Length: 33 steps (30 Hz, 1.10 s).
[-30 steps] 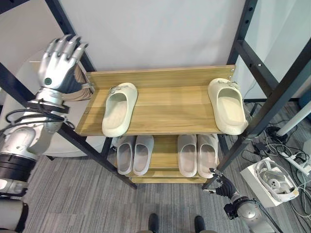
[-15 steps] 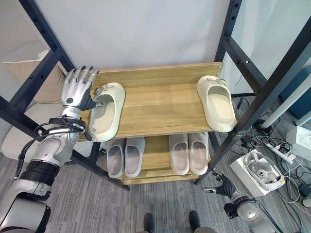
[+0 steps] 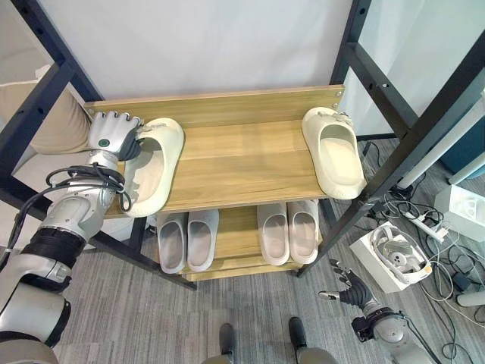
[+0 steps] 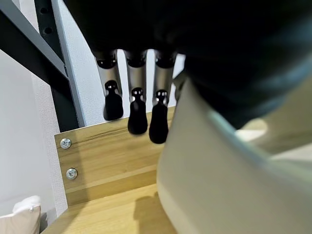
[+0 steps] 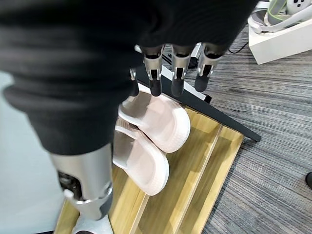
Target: Arrange the slippers neatly on the shoe rack.
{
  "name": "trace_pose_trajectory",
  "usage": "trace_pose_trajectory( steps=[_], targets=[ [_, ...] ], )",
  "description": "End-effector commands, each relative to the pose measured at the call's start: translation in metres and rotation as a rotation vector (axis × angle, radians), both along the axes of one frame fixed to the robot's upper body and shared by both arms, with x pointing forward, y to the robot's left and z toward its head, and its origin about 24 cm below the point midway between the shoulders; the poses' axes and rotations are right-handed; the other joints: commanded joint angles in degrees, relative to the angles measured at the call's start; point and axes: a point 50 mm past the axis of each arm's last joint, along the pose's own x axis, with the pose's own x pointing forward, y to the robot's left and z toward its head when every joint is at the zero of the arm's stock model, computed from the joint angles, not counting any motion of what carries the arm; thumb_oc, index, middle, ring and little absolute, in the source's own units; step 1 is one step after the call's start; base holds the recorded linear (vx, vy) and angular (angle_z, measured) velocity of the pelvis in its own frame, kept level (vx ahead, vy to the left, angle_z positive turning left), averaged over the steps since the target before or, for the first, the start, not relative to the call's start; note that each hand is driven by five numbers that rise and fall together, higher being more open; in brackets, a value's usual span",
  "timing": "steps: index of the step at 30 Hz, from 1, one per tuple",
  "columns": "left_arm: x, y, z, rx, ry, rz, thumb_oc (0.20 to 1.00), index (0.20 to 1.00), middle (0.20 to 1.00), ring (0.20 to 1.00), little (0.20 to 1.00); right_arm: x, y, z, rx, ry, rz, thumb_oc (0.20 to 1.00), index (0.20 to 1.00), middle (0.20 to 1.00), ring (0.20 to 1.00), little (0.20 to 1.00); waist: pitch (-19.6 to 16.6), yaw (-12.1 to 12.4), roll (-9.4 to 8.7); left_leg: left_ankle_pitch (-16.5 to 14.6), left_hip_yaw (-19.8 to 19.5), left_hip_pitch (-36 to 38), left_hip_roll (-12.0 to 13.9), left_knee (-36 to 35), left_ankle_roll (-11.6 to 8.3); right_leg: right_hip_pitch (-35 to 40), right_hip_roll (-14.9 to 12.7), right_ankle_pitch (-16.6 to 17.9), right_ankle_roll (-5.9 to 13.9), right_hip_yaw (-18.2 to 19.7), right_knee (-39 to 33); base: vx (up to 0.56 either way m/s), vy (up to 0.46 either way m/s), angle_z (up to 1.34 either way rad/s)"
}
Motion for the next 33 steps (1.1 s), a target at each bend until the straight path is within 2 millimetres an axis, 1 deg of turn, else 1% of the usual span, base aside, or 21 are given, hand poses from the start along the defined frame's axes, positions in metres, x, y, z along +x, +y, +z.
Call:
trace_pose_trajectory(
  steps=[1,2,3,4,5,7,9,10,13,17,20,22,23,26,28,31,33],
  targets=[
    [0.011,-0.014,0.055,0.004,-0.173,-0.024,0.2,0.2,0.2,0.2,0.2,0.019,0.007,0.025,0.057,-0.135,0.023,1.0,1.0,1.0,1.0,1.0,1.1,-0.8,-0.44,-7.7,-1.6,5.9,0.0,-0.3,0.34,1.6,-1.7,-2.5,2.47,-3.1,0.0,0.0,0.0,0.0],
    [0.012,-0.027,0.056,0.001,-0.181,-0.078,0.2,0.2,0.2,0.2,0.2,0.019,0.007,0.024,0.061,-0.132,0.022,1.0,1.0,1.0,1.0,1.0,0.9,-0.8,-0.31,-7.8,-1.6,6.1,-0.1,-0.3,0.35,1.9,-1.7,-2.6,2.42,-3.1,0.0,0.03,-0.03,0.01],
    [0.013,-0.044,0.063,0.0,-0.207,-0.141,0.2,0.2,0.2,0.2,0.2,0.019,0.007,0.024,0.059,-0.132,0.02,1.0,1.0,1.0,1.0,1.0,0.6,-1.0,-0.09,-7.9,-1.7,6.3,-0.1,-0.3,0.35,2.3,-1.8,-2.8,2.38,-3.3,0.0,0.03,-0.028,0.01],
    [0.013,-0.049,0.065,-0.001,-0.213,-0.161,0.2,0.2,0.2,0.2,0.2,0.019,0.007,0.024,0.061,-0.13,0.016,1.0,1.0,1.0,1.0,1.0,0.6,-1.0,0.02,-7.9,-1.7,6.5,-0.1,-0.3,0.34,2.5,-1.8,-2.9,2.37,-3.3,0.0,0.04,-0.046,-0.02],
    [0.017,-0.066,0.072,0.003,-0.227,-0.213,0.2,0.2,0.2,0.2,0.2,0.021,0.007,0.025,0.069,-0.136,0.008,1.0,1.0,1.0,1.0,1.0,0.3,-1.6,0.55,-7.9,-1.5,6.7,-0.1,-0.3,0.28,2.6,-1.8,-2.9,2.39,-3.1,0.0,0.03,-0.042,-0.01],
    [0.022,-0.077,0.078,0.013,-0.23,-0.235,0.2,0.2,0.2,0.2,0.2,0.022,0.005,0.028,0.077,-0.144,-0.006,1.0,1.0,1.0,1.0,1.0,0.4,-2.0,0.72,-7.9,-1.2,6.9,-0.1,-0.3,0.27,2.5,-1.8,-2.8,2.42,-2.8,0.0,0.02,-0.047,-0.09],
    [0.03,-0.087,0.087,0.011,-0.223,-0.236,0.2,0.2,0.2,0.2,0.2,0.024,0.002,0.031,0.073,-0.151,-0.01,1.0,1.0,1.0,1.0,1.0,0.4,-3.1,1.4,-7.8,-0.5,6.9,0.0,-0.3,0.19,2.1,-1.6,-2.7,2.48,-2.1,0.0,0.02,-0.053,-0.17],
    [0.036,-0.088,0.09,0.012,-0.208,-0.214,0.2,0.2,0.2,0.2,0.2,0.025,0.0,0.033,0.073,-0.158,-0.018,1.0,1.0,1.0,1.0,1.0,0.4,-3.7,1.72,-7.8,0.0,6.9,0.0,-0.3,0.13,1.7,-1.4,-2.5,2.49,-1.6,0.0,0.03,-0.037,-0.28],
    [0.045,-0.092,0.093,0.01,-0.181,-0.182,0.2,0.2,0.2,0.2,0.2,0.022,-0.008,0.034,0.091,-0.164,-0.064,1.0,1.0,1.0,1.0,1.0,0.3,-4.7,2.18,-7.8,0.7,6.8,0.2,-0.3,0.02,1.1,-1.2,-2.4,2.44,-0.9,0.0,0.03,-0.037,-0.25],
    [0.052,-0.091,0.089,0.029,-0.139,-0.146,0.2,0.2,0.2,0.2,0.2,0.018,-0.013,0.032,0.096,-0.156,-0.09,1.0,1.0,1.0,1.0,1.0,-0.1,-5.5,2.58,-8.0,1.2,7.1,0.4,-0.3,-0.07,1.0,-1.0,-2.4,2.42,-0.6,0.0,0.03,-0.02,-0.11],
    [0.055,-0.085,0.082,0.032,-0.109,-0.108,0.2,0.2,0.2,0.2,0.2,0.016,-0.015,0.031,0.092,-0.152,-0.096,1.0,1.0,1.0,1.0,1.0,-0.3,-5.7,2.61,-8.1,1.2,7.2,0.5,-0.3,-0.06,1.2,-0.9,-2.5,2.37,-0.6,0.0,0.01,-0.011,-0.12],
    [0.056,-0.086,0.079,0.034,-0.091,-0.104,0.2,0.2,0.2,0.2,0.2,0.015,-0.013,0.029,0.097,-0.147,-0.095,1.0,1.0,1.0,1.0,1.0,-0.4,-5.5,2.64,-8.2,1.1,7.4,0.5,-0.3,-0.02,1.5,-0.9,-2.7,2.28,-0.9,0.0,0.0,0.0,0.0],
    [0.057,-0.088,0.078,0.04,-0.086,-0.109,1.0,1.0,1.0,1.0,1.0,0.015,-0.013,0.029,0.098,-0.144,-0.091,1.0,1.0,1.0,1.0,1.0,-0.5,-5.4,2.68,-8.2,1.0,7.4,0.4,-0.3,0.0,1.6,-0.9,-2.8,2.22,-0.9,0.0,0.0,0.0,0.0],
    [0.055,-0.094,0.076,0.042,-0.074,-0.133,1.0,1.0,1.0,1.0,1.0,0.014,-0.01,0.027,0.106,-0.137,-0.086,1.0,1.0,1.0,1.0,1.0,-0.6,-5.0,2.51,-8.2,0.5,7.5,0.4,-0.3,0.04,2.1,-1.0,-3.0,2.11,-1.5,0.0,0.0,-0.001,0.01],
    [0.055,-0.094,0.076,0.024,-0.073,-0.132,1.0,1.0,1.0,1.0,1.0,0.014,-0.008,0.026,0.109,-0.13,-0.084,1.0,1.0,1.0,1.0,1.0,-0.7,-4.7,2.4,-8.3,0.1,7.5,0.4,-0.3,0.07,2.4,-1.0,-3.2,2.05,-1.9,0.0,0.0,-0.008,0.11],
    [0.053,-0.093,0.076,-0.023,-0.082,-0.132,1.0,1.0,1.0,1.0,1.0,0.013,-0.007,0.024,0.113,-0.118,-0.085,1.0,1.0,1.0,1.0,1.0,-0.8,-4.2,2.27,-8.2,-0.3,7.5,0.3,-0.3,0.09,2.9,-1.1,-3.4,1.96,-2.6,0.0,-0.01,-0.005,0.16],
    [0.05,-0.088,0.078,-0.082,-0.106,-0.132,1.0,1.0,1.0,1.0,1.0,0.013,-0.004,0.022,0.12,-0.106,-0.085,1.0,1.0,1.0,1.0,1.0,-1.0,-3.6,2.11,-8.1,-0.8,7.6,0.2,-0.3,0.13,3.3,-1.2,-3.5,1.82,-3.1,0.0,0.0,-0.003,0.07]
  ],
)
